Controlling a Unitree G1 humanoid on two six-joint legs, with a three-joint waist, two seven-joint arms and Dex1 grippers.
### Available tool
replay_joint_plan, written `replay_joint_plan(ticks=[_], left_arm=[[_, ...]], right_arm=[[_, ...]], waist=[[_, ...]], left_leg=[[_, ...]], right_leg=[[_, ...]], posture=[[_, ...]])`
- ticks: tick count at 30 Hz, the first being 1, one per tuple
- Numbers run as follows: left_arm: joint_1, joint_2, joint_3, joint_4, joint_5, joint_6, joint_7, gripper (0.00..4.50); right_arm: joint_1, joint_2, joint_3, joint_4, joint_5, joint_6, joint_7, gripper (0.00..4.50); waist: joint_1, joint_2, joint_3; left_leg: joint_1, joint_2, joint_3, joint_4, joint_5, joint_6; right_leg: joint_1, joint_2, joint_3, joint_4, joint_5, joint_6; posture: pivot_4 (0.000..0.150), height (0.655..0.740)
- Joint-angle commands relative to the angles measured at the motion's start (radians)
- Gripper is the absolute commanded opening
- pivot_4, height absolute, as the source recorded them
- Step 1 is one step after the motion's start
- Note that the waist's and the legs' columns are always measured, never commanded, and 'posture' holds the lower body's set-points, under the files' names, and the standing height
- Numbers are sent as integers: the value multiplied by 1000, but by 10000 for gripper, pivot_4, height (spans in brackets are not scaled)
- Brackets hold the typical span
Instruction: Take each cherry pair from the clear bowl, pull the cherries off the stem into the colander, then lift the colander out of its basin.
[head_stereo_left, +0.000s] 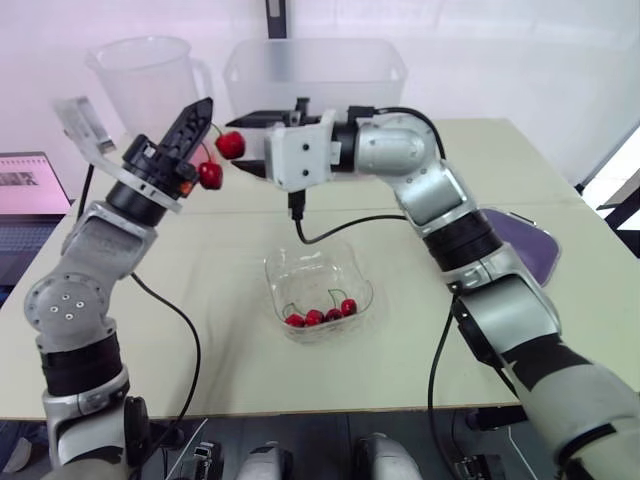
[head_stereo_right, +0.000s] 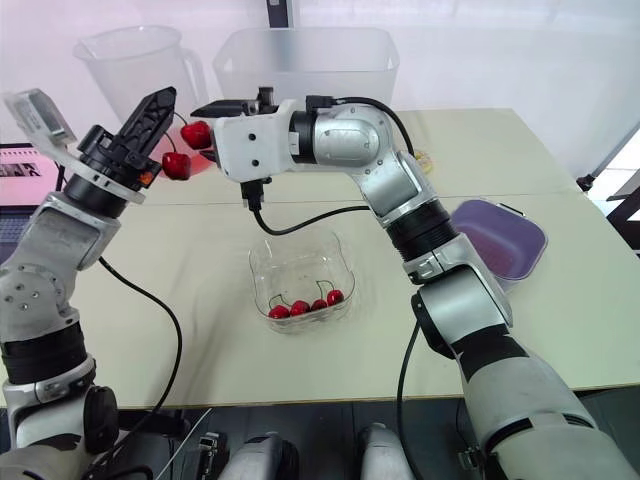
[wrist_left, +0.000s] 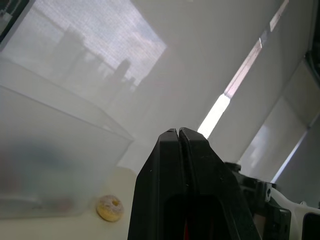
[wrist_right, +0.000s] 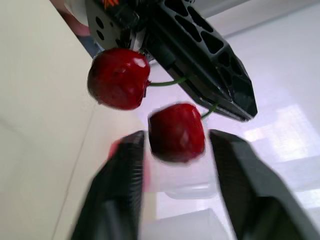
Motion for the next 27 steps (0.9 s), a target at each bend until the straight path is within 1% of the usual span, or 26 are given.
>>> replay_joint_plan(ticks=[1, 2, 3, 5, 7, 8, 10, 12, 16, 18, 22, 27], left_arm=[[-30, 55, 22, 8, 4, 24, -50, 0], [-30, 85, 15, 14, 23, 40, -81, 0], [-30, 107, 10, 21, 38, 51, -105, 0], [-36, 161, 6, 41, 46, 84, -178, 0], [-47, 219, -4, 65, 69, 112, -276, 0], [-58, 239, -7, 79, 73, 124, -316, 0], [-85, 272, -15, 105, 75, 152, -396, 0], [-112, 294, -24, 124, 80, 175, -477, 0], [-146, 307, -38, 144, 79, 223, -588, 0], [-156, 307, -54, 146, 76, 255, -619, 0], [-174, 290, -84, 144, 72, 299, -650, 0], [-185, 262, -101, 161, 101, 308, -671, 0]], right_arm=[[-17, -37, -53, -39, 59, 3, 42, 40012], [-16, -51, -64, -35, 89, 22, 76, 44403], [-16, -60, -71, -31, 110, 37, 99, 44403], [-31, -90, -99, -6, 198, 100, 211, 44403], [-50, -118, -130, 6, 310, 269, 352, 44403], [-61, -121, -151, 22, 352, 333, 386, 44403], [-99, -107, -217, 62, 465, 562, 407, 44403], [-96, -99, -276, 49, 588, 809, 419, 44403], [-64, -107, -314, 10, 763, 1143, 526, 44403], [-46, -100, -327, 0, 799, 1253, 491, 44403], [-4, -90, -296, -48, 780, 1290, 451, 44403], [9, -70, -295, -102, 795, 1334, 417, 44403]], waist=[[0, 0, 0], [0, 0, 0], [0, 0, 0], [1, 0, 0], [1, 0, 0], [1, 0, 0], [0, 0, 0], [0, 0, 0], [0, 0, 0], [0, 0, 0], [2, 0, 0], [1, 0, 0]], left_leg=[[0, 0, 0, 0, 0, 0], [0, 0, 0, 0, 0, 0], [0, 0, 0, 0, 0, 0], [0, 0, 0, 0, 0, 0], [0, 0, 0, 0, 0, 0], [0, 0, 0, 0, 0, 0], [0, 0, 0, 0, 0, 0], [0, 0, 0, 0, 0, 0], [0, 0, -1, -2, 0, 0], [0, 0, -1, -2, 0, 0], [0, 0, 0, -2, 0, 0], [0, 0, 0, -2, 0, 0]], right_leg=[[0, 0, 0, 0, 0, 0], [0, 0, 0, 0, 0, 0], [0, 0, 0, 0, 0, 0], [0, 0, 0, 0, 0, 0], [1, 0, 0, 0, 0, 0], [1, 0, 0, 0, 0, 0], [1, 0, -1, 0, 0, 0], [1, 0, -1, 0, 0, 0], [1, 0, -1, -1, 0, 0], [1, 0, -1, -1, 0, 0], [0, 0, -1, -1, 0, 0], [0, 0, -1, 0, 0, 0]], posture=[[1500, 6886], [1500, 6886], [1500, 6886], [1500, 6886], [1500, 6886], [1500, 6886], [1500, 6886], [1500, 6886], [1500, 6886], [1500, 6886], [1500, 6886], [1500, 6886]])
